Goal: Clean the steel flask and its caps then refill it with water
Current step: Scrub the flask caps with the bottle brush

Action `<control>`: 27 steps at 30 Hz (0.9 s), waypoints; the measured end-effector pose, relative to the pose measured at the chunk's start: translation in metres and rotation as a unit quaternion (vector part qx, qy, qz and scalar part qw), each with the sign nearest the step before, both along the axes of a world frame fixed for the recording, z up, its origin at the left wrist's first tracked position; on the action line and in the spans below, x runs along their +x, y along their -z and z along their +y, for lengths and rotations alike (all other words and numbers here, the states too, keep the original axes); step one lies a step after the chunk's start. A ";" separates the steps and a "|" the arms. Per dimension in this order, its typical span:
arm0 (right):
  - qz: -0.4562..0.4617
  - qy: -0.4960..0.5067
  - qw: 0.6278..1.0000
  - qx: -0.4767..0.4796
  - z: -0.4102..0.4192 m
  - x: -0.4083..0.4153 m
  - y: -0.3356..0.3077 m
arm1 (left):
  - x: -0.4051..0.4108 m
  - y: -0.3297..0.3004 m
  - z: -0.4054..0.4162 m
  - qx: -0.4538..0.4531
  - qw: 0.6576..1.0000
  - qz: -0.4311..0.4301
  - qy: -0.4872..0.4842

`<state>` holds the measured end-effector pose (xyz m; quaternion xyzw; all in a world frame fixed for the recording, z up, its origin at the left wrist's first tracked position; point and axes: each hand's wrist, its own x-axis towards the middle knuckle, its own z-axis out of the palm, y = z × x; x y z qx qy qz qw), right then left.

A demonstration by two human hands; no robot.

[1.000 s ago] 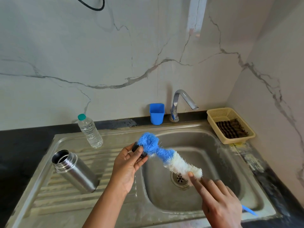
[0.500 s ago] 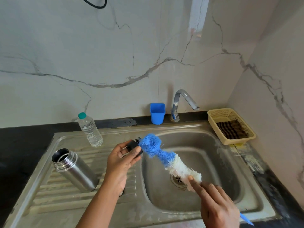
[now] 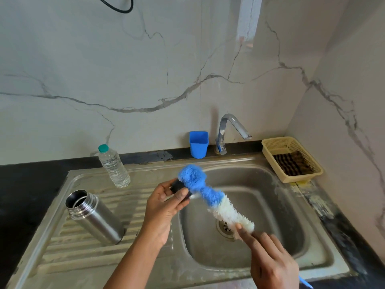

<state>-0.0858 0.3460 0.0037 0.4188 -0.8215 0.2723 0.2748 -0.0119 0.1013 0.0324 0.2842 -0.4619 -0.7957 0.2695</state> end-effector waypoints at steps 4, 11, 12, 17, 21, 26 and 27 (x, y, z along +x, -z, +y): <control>-0.006 0.004 1.000 -0.010 -0.010 -0.001 -0.006 | 0.000 0.003 0.012 0.013 1.000 0.008 0.004; -0.007 -0.031 0.999 0.013 0.004 0.003 0.001 | 0.007 0.006 0.001 -0.053 0.998 0.015 -0.034; -0.008 -0.028 1.000 0.012 0.003 0.004 0.001 | 0.007 0.009 0.002 -0.094 0.995 -0.006 -0.028; 0.007 -0.010 1.000 0.025 0.000 -0.003 -0.008 | 0.015 0.015 -0.009 -0.225 0.974 -0.026 -0.003; -0.037 0.011 0.999 0.014 0.002 -0.010 -0.017 | 0.021 0.007 -0.017 -0.248 0.964 0.010 0.093; -0.184 -0.011 0.983 -0.017 -0.003 -0.003 -0.013 | 0.015 0.005 -0.019 -0.055 0.993 0.105 0.005; -0.207 -0.016 0.978 -0.032 -0.004 -0.001 -0.008 | 0.014 0.005 -0.018 -0.020 0.993 0.117 -0.004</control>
